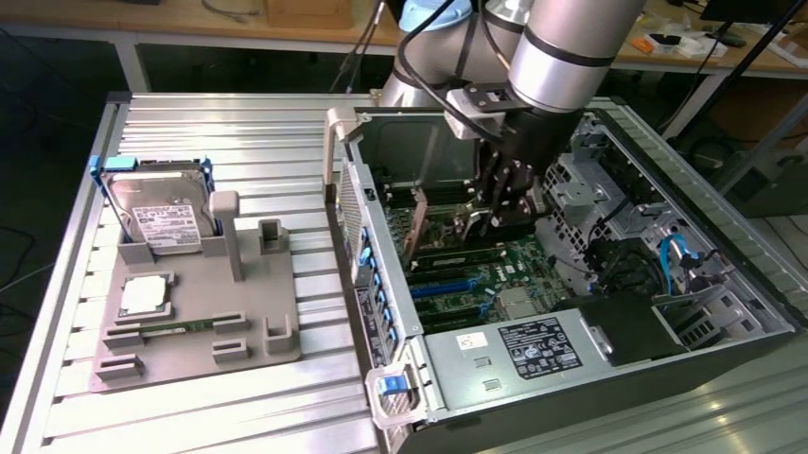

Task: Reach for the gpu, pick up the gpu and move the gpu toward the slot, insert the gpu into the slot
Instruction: 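Insert the gpu into the slot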

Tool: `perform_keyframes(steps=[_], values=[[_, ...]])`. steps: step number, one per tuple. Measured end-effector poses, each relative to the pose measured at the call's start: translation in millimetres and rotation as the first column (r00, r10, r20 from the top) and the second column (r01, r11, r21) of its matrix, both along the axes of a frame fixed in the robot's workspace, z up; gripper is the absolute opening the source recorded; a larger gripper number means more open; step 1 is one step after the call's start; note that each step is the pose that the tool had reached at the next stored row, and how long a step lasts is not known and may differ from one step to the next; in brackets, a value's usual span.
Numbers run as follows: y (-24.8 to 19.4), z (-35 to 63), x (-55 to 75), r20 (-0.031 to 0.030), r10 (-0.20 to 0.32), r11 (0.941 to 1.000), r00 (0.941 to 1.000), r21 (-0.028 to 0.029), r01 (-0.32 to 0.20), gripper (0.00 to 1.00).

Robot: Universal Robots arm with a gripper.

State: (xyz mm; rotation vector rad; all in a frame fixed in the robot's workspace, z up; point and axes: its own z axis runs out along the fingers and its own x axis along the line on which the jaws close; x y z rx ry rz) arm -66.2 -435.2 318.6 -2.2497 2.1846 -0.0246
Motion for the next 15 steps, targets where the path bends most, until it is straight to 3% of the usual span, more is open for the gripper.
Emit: perform_keyframes(steps=[10, 15], values=[[-0.8, -19.8, -0.7, 0.0001, 0.000, 1.0000, 1.0000, 0.0001, 0.000, 0.27], [-3.7, -27.5, -2.1, 0.0000, 0.000, 1.0000, 1.0000, -0.0003, 0.000, 0.27]])
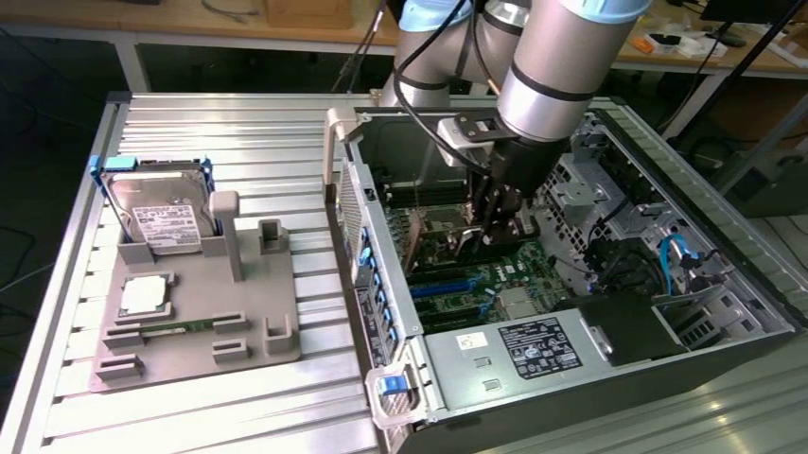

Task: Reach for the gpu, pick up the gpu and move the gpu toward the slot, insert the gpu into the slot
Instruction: 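Insert the gpu into the slot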

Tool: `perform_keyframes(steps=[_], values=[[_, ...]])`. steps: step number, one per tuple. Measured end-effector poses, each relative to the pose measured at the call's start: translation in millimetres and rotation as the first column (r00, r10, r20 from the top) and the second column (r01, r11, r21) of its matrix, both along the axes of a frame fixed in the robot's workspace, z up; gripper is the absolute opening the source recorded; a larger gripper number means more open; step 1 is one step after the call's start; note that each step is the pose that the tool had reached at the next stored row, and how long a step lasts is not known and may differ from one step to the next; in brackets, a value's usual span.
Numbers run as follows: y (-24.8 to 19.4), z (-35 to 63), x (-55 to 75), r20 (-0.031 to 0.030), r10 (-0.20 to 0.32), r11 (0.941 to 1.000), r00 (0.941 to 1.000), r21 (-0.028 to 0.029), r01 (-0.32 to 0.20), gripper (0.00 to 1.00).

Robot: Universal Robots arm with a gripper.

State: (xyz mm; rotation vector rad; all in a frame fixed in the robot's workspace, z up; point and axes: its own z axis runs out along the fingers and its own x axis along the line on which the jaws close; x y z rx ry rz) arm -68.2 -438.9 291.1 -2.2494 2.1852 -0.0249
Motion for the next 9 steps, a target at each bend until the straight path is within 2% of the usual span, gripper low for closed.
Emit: perform_keyframes(steps=[6, 9], values=[[-3.5, -6.5, -3.9, 0.0000, 0.000, 1.0000, 1.0000, -0.0043, 0.000, 0.27], [-4.4, -9.0, -9.3, 0.0001, 0.000, 1.0000, 1.0000, -0.0045, 0.000, 0.27]])
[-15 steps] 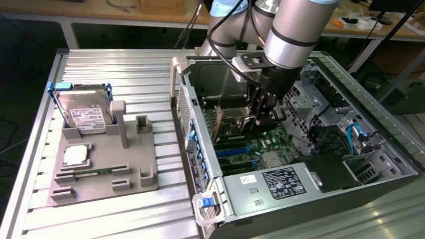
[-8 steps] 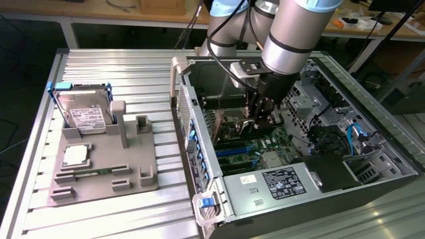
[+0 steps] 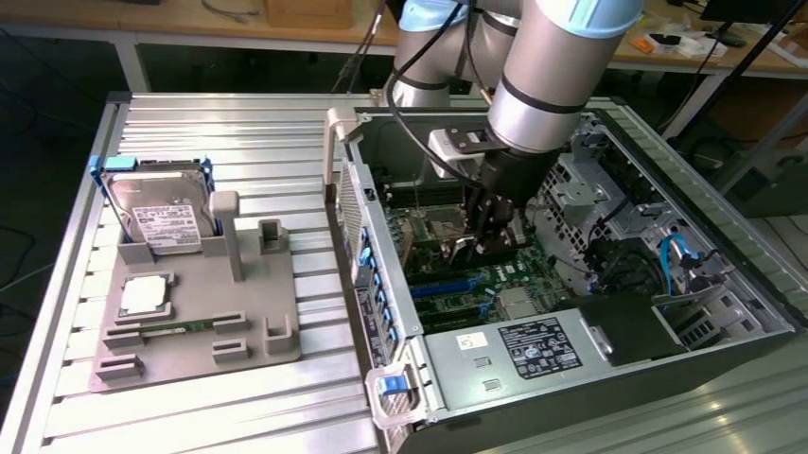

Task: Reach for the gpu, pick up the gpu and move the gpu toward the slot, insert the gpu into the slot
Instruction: 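Insert the gpu into the slot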

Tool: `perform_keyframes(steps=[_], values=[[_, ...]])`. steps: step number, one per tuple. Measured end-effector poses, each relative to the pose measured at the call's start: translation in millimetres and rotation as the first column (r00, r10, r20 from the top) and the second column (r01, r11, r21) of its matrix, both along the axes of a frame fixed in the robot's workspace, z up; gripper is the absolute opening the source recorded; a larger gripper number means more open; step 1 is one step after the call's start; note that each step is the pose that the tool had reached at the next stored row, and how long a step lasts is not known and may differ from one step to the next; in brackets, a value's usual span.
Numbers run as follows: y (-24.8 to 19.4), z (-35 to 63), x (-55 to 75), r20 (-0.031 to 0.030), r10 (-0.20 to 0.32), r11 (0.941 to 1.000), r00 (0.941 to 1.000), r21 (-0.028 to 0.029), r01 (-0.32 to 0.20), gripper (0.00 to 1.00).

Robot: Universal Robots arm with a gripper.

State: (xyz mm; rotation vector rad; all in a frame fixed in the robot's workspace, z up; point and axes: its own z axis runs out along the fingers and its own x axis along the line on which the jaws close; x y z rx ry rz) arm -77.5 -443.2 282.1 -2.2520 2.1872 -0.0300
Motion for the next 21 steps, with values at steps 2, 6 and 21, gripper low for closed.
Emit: perform_keyframes(steps=[2, 6, 21], values=[[-0.4, -2.6, -3.0, 0.0000, 0.000, 1.0000, 1.0000, 0.0000, 0.000, 0.27], [-1.3, -9.9, -4.4, 0.0000, 0.000, 1.0000, 1.0000, -0.0001, 0.000, 0.27], [-4.9, -18.5, -7.5, 0.0001, 0.000, 1.0000, 1.0000, -0.0007, 0.000, 0.27]])
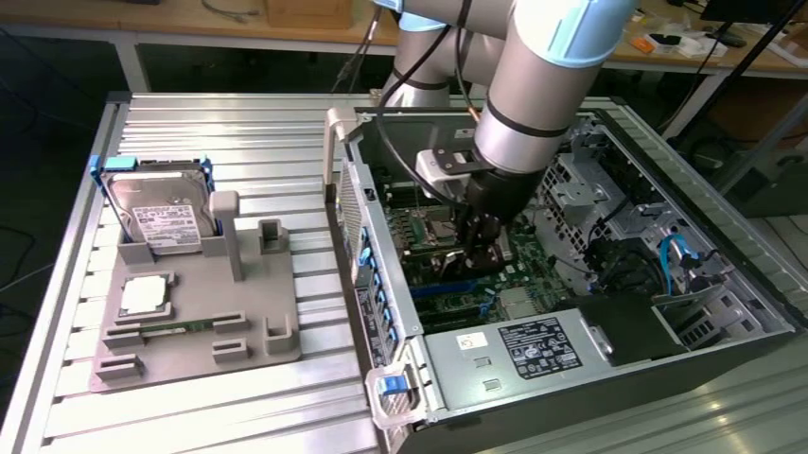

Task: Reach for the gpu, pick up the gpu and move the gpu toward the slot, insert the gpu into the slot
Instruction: 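Insert the gpu into the slot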

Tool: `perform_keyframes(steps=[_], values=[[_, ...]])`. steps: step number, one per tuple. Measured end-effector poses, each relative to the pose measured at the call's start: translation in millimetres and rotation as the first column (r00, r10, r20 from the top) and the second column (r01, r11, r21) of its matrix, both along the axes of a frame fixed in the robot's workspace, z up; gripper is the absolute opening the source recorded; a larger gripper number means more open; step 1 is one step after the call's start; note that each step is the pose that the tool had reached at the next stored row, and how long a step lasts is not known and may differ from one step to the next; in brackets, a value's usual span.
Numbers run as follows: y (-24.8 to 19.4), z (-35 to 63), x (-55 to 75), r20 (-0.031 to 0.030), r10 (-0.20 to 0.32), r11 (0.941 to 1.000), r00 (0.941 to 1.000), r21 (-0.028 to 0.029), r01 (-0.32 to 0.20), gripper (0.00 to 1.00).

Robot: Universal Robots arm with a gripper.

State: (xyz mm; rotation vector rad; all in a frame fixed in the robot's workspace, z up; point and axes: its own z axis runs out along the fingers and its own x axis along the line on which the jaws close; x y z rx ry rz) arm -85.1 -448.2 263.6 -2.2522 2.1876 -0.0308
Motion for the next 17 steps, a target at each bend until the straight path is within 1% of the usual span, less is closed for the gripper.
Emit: perform_keyframes(steps=[9, 12, 17], values=[[-4.7, 0.0, 0.0, -0.0001, 0.000, 1.0000, 1.0000, 0.0001, 0.000, 0.27], [-4.7, 0.0, -0.1, -0.0001, 0.000, 1.0000, 1.0000, 0.0001, 0.000, 0.27], [-4.7, -0.2, -5.4, -0.0001, 0.000, 1.0000, 1.0000, 0.0001, 0.000, 0.27]])
